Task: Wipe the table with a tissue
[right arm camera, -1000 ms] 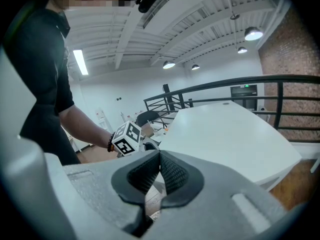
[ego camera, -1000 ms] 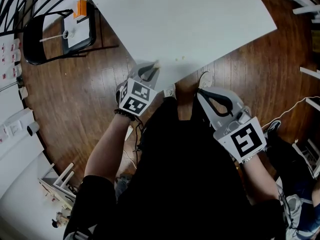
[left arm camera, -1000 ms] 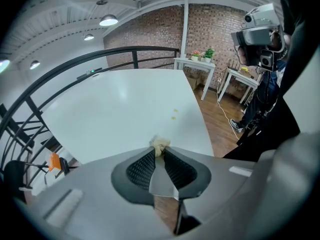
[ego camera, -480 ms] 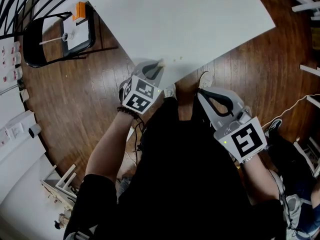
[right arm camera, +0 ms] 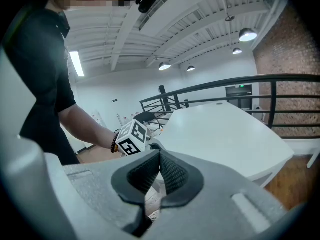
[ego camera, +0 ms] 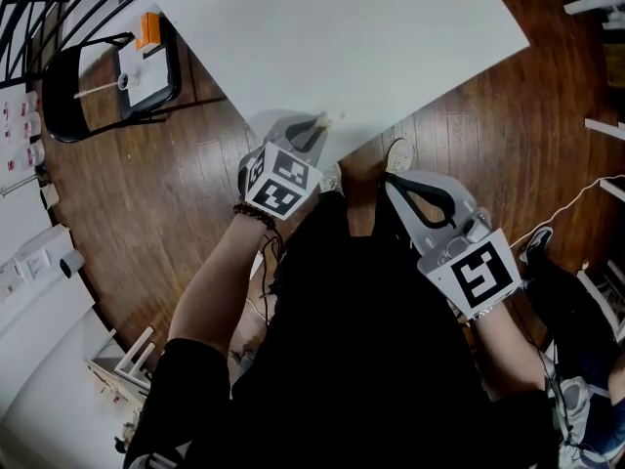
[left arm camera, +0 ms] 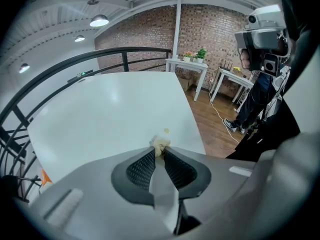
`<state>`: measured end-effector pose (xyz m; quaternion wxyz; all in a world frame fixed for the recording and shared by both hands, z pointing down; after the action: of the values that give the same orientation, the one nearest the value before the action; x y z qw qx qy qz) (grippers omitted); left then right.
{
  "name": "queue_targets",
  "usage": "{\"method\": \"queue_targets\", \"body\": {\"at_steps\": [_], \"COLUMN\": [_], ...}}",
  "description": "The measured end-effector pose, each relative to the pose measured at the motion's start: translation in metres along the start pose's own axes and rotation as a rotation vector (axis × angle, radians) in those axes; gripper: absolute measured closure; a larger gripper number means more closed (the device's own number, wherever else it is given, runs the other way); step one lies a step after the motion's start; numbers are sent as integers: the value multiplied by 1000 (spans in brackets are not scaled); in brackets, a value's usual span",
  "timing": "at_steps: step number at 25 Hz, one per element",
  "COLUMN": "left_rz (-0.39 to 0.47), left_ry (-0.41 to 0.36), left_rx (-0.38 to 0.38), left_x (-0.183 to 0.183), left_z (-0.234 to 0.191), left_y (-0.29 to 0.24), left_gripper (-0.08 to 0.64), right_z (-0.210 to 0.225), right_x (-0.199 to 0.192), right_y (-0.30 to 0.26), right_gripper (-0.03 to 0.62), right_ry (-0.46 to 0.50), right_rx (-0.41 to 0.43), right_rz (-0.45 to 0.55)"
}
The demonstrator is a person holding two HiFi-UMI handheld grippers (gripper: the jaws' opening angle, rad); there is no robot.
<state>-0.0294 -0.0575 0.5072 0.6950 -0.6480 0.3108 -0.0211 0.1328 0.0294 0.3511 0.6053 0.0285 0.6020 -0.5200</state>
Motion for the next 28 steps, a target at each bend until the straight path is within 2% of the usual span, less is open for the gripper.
{"method": "queue_targets", "body": {"at_steps": [14, 28], "left_rz": [5, 5], "left_ry": [-20, -8], "left_rx": [-3, 0], "left_x": [30, 49], "left_z": [9, 16], "left_y": [-12, -22], "left_gripper": [486, 487], "right_z": [21, 38], "right_x": [-10, -17], "right_y": [21, 38], "right_gripper": [600, 600], "right_ry": [-23, -21], "right_rx": [-21, -26], "right_rz": [1, 5]}}
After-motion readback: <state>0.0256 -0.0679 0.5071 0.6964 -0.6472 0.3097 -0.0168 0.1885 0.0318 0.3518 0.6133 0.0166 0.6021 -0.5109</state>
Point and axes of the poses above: the fingertips, and each gripper's own axes: y backward along the fingers, z to its right, x out of its top, the point moved 7 cm from there along y, backward along the fingers, and after that the axes turned 10 degrees about -z, right-handed, at the moved point
